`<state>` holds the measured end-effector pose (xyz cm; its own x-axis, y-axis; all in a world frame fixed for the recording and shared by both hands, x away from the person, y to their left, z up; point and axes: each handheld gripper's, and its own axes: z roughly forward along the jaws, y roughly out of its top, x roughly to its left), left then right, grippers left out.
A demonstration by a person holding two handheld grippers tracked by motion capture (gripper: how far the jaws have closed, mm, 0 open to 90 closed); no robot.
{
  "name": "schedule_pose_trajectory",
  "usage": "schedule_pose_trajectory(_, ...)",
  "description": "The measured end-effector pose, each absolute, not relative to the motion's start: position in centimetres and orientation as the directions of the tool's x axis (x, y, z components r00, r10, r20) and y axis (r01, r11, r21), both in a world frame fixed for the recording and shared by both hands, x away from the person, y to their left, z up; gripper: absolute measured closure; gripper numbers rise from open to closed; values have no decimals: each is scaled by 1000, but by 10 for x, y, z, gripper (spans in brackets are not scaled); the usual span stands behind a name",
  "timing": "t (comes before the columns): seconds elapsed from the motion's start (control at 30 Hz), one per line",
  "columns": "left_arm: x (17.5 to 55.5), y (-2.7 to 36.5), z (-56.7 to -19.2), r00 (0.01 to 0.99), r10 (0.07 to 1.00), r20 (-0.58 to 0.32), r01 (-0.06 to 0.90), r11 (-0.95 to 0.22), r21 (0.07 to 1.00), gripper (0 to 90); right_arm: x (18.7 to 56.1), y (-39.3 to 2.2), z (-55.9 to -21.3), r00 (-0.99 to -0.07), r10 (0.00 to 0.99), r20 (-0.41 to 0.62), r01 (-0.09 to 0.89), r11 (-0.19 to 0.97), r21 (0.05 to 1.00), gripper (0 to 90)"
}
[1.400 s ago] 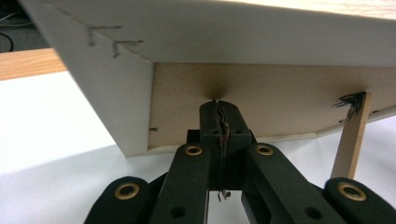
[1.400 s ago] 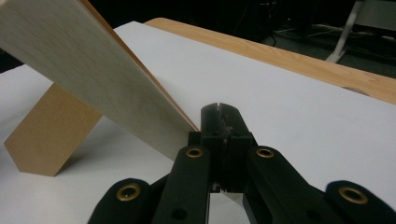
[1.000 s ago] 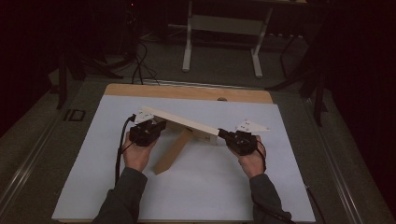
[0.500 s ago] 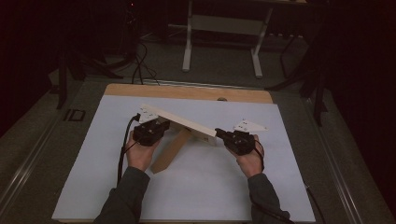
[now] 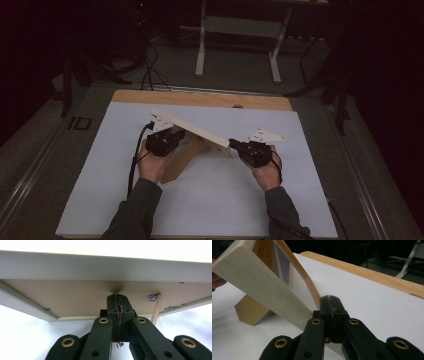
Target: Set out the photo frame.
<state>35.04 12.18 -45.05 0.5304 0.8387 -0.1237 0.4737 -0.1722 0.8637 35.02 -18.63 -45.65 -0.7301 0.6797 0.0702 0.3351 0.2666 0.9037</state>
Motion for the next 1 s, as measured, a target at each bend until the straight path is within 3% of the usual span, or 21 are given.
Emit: schedule_pose_trajectory(1.0, 344, 110, -442, 569, 814, -118, 439, -179, 881, 900, 344, -179, -457, -756, 651, 67, 319, 278, 906, 897)
